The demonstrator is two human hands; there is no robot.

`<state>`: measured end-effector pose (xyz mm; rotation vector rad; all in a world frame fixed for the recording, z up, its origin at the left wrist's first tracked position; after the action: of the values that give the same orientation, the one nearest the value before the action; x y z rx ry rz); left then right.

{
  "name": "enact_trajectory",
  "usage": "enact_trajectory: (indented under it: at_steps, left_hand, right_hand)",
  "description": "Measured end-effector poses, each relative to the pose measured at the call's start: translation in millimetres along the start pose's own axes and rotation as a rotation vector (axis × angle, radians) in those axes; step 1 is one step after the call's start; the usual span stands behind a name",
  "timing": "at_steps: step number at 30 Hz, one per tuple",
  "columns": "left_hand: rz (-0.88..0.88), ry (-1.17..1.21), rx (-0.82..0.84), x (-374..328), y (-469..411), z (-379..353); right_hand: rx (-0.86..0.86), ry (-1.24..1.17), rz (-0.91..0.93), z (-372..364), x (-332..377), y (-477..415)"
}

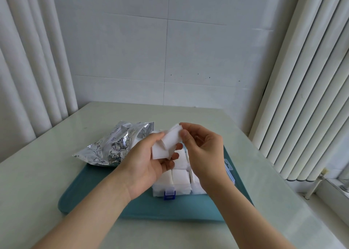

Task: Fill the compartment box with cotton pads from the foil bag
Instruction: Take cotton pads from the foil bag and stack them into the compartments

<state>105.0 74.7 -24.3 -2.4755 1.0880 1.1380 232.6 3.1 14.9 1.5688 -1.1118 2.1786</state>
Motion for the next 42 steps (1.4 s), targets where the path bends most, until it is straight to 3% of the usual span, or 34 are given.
enact_trajectory:
  at_steps: [14, 19, 33, 38, 42]
  left_hand:
    - [-0.027, -0.012, 0.05, -12.0, 4.0, -4.2]
    - [0.013, -0.169, 0.116, -6.0, 2.4, -7.0]
    - [-0.073, -0.327, 0.262, -3.3, 4.7, -15.9]
    - [-0.144, -0.176, 0.177, -15.9, 3.2, -9.9]
    - [-0.178, -0.271, 0.144, -15.8, 2.8, -6.5]
  right_hand:
    - [0.217, -0.11, 0.096, 0.5, 10.6, -8.8]
    - [0.324, 0.035, 0.173, -8.5, 15.8, -3.4]
    - [0.039, 0.488, 0.31, -2.8, 27.0, 3.3]
    - [0.147, 0.375, 0.126, -3.9, 10.0, -0.3]
    - [0.235, 0.245, 0.064, -9.4, 9.3, 0.3]
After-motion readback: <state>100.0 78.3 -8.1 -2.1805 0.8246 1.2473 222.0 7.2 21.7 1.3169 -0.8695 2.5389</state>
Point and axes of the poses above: each hand's wrist, its own y-axis away from the middle knuckle, its own z-axis out of the back of the hand, x = y × z, the point moved 8 cm from there along -y, towards the middle knuckle, and after that the axes turned 11 degrees about y, right-handed, at the moved point
